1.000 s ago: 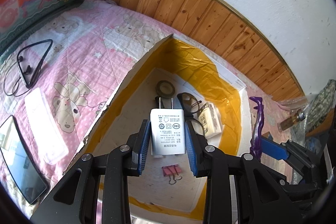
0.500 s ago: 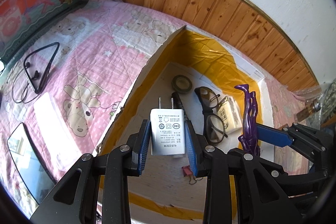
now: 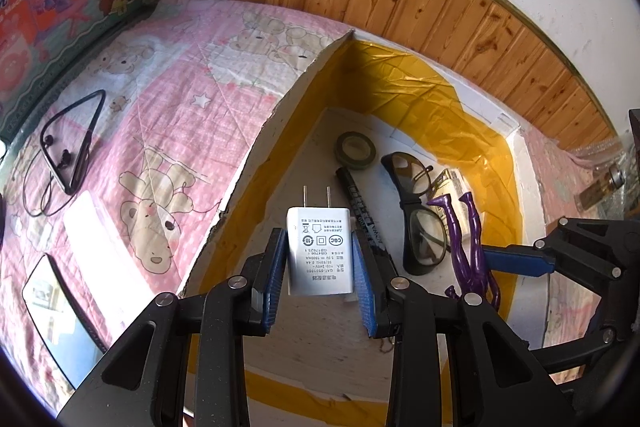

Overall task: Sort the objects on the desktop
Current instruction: 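Lower the purple figure and white charger with both grippers into the box, then open the right gripper to drop the figure while the left gripper releases the charger, then move both grippers out of the box toward the staple box and gold tin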

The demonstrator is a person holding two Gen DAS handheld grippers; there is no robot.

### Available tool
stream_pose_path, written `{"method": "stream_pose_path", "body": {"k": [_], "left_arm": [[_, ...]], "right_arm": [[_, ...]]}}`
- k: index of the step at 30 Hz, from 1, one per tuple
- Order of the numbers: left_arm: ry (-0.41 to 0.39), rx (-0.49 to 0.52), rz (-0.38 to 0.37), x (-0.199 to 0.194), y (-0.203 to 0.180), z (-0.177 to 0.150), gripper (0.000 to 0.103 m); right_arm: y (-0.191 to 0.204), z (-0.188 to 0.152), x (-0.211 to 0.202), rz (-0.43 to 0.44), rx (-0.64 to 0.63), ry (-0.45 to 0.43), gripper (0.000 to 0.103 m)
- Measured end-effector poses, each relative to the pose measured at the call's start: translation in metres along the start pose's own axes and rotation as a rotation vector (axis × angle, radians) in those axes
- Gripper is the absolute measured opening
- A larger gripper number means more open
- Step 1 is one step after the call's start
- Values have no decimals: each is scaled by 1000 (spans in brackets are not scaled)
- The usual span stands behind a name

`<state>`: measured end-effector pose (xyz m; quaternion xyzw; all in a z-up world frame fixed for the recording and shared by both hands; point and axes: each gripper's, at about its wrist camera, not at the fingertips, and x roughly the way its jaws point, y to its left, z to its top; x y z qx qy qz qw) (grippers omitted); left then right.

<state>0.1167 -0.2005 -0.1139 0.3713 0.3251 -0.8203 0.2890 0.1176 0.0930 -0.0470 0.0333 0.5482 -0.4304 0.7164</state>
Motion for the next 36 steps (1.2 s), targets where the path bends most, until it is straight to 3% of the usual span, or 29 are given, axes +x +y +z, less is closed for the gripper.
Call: {"method": "stream_pose_path", "body": {"k": [14,36], "left_arm": [[39,23,4,11,-6,4,35],[43,-21,-7,5,-5,8,41]], "right_arm": [[10,-11,20,-30,-184,120,51],[-3,-26,6,14,-141,106,52]]}}
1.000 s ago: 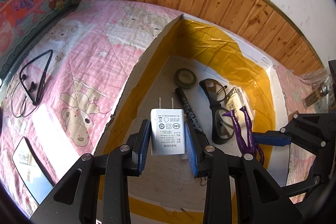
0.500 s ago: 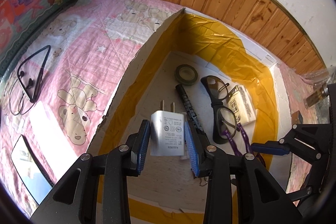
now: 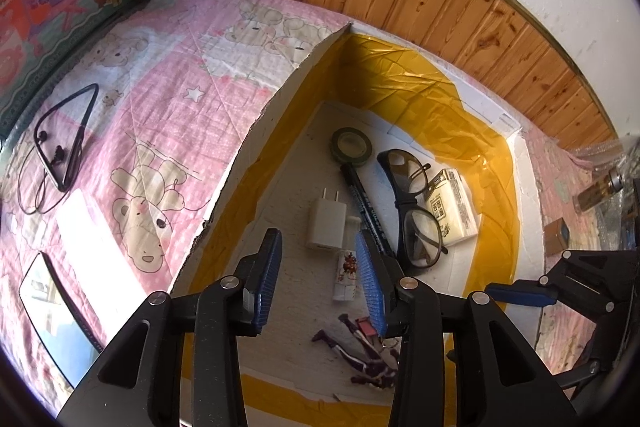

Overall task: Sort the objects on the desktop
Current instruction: 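Move both grippers out of the box toward the staple box and gold tin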

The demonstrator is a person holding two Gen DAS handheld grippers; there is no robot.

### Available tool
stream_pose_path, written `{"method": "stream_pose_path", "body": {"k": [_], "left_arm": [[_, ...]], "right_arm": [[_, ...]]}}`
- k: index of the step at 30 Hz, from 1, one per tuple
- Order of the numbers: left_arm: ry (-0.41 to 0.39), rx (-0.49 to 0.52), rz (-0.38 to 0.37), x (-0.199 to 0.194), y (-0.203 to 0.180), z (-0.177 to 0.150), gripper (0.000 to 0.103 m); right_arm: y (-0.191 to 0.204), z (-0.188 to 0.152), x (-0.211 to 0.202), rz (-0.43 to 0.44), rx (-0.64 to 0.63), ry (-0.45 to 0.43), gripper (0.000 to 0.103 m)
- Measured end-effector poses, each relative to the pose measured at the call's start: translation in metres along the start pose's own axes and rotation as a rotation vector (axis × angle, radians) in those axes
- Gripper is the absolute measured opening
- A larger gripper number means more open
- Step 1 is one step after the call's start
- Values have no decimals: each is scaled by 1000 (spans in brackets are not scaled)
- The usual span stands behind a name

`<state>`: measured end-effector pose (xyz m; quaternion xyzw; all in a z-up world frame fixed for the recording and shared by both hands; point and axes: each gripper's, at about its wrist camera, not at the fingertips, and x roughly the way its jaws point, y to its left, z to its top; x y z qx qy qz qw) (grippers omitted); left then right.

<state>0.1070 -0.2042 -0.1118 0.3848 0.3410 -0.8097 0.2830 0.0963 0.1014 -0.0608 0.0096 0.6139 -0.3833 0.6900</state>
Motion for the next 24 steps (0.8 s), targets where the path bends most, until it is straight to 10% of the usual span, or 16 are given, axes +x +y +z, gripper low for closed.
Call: {"method": "stream_pose_path", "body": {"k": [24], "left_arm": [[-53,35,-1,-31,-19,-6,41]], "right_arm": [[1,-13,-41,3,7,-99,55]]}}
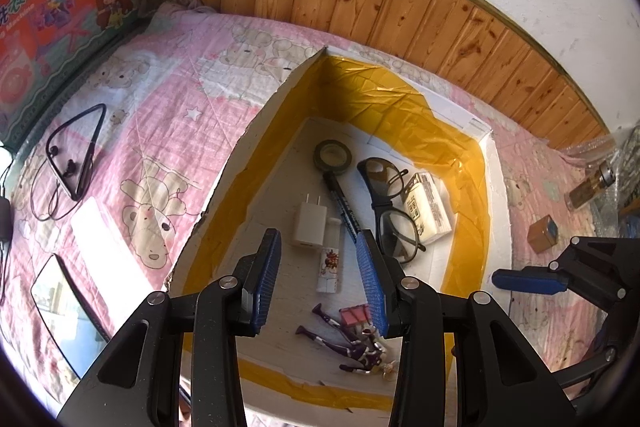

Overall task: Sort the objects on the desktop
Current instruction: 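Move both grippers out of the box toward the staple box and gold tin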

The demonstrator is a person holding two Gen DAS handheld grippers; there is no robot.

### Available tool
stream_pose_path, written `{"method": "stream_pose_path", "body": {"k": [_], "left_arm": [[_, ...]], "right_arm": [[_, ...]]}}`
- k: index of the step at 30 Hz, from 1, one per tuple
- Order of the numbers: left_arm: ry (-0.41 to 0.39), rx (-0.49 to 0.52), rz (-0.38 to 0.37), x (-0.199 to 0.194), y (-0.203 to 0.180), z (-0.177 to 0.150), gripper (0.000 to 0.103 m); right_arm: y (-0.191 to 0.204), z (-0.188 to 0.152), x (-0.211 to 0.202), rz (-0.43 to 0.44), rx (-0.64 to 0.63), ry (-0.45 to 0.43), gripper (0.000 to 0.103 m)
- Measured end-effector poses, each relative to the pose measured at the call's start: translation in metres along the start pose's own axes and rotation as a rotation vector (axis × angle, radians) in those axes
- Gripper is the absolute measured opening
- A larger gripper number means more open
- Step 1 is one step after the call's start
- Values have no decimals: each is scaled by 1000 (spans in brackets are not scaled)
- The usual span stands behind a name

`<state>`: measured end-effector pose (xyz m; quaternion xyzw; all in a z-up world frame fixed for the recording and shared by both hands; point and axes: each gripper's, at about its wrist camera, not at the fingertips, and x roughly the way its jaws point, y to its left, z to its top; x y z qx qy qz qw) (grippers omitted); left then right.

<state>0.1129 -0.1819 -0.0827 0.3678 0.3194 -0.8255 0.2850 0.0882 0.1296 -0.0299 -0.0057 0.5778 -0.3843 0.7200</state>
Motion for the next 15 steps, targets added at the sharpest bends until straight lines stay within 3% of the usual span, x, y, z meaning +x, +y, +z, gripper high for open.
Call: {"method": "stream_pose_path", "body": {"k": [15], "left_arm": [[-51,27,-6,-20,-24,-4,42]], "right_arm": [[-10,-12,-22,-40,38,-124,57]]}}
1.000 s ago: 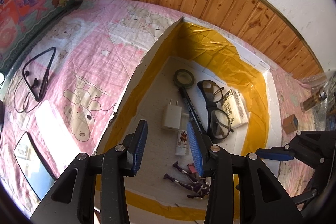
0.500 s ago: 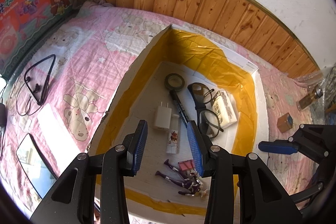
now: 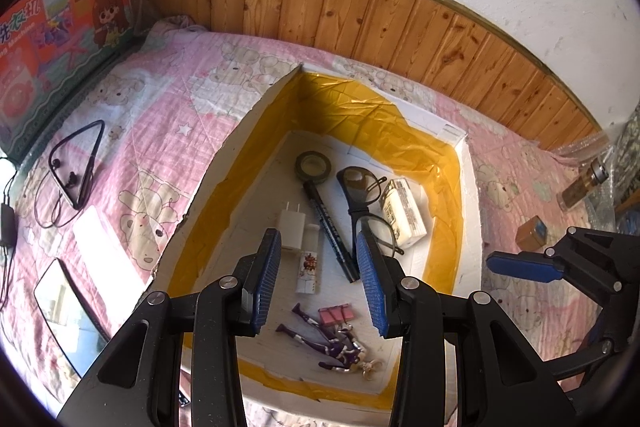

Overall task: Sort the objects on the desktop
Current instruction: 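Move both grippers out of the box toward the staple box and gold tin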

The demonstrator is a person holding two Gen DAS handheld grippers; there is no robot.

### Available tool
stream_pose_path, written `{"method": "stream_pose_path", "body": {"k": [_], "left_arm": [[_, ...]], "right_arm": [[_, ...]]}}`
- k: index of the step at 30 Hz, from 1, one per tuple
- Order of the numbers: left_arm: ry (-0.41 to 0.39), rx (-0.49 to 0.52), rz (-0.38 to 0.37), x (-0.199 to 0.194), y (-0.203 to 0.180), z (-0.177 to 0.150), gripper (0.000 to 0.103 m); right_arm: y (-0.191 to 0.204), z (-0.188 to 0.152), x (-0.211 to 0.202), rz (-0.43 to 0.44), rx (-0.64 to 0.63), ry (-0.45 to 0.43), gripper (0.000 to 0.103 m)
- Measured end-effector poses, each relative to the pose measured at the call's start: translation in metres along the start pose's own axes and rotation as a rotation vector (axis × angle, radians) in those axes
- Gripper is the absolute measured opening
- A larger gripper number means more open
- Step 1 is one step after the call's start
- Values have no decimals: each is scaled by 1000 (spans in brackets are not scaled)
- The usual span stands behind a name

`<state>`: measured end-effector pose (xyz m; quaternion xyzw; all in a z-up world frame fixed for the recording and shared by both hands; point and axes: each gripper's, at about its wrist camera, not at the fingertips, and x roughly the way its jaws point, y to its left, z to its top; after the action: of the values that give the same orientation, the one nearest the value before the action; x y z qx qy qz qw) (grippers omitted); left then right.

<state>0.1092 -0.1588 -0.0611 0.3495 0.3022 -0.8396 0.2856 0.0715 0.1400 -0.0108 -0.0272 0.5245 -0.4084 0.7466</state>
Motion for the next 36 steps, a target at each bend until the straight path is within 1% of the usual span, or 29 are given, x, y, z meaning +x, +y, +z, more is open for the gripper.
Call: {"method": "stream_pose_path", "body": {"k": [6,10,16,20,21,23,27,31,36], "left_arm": [[-20,5,-9,-9,-13,-1,42],[-53,19,-4,-18,-22,-3,42],[-103,29,-16,-31,-33,-7,42],[-129,53,-29,-37,-46,-13,42],[-136,58,-34,-38,-49,-16,41],[-142,73,-59,-41,-57,-21,42],[-150,85,-98,-44,-74,-29,41],[-173,113,-122,-48,-94,-34,41],[-150,145,-192,-40,-126,-39,43]], "right_arm": [[2,-4,-11,-6,-4,-42,57],[3,-11,-22,-13,0,-86,57],[-3,-36,-43,4,67,-233,57],[-13,-59,-52,48,140,-352,58],[-18,-63,-52,61,161,-365,58],[-25,-66,-54,81,177,-359,58],[-40,-77,-65,84,187,-380,59],[-59,-89,-70,98,214,-380,59],[-84,-106,-75,92,238,-374,59]]}}
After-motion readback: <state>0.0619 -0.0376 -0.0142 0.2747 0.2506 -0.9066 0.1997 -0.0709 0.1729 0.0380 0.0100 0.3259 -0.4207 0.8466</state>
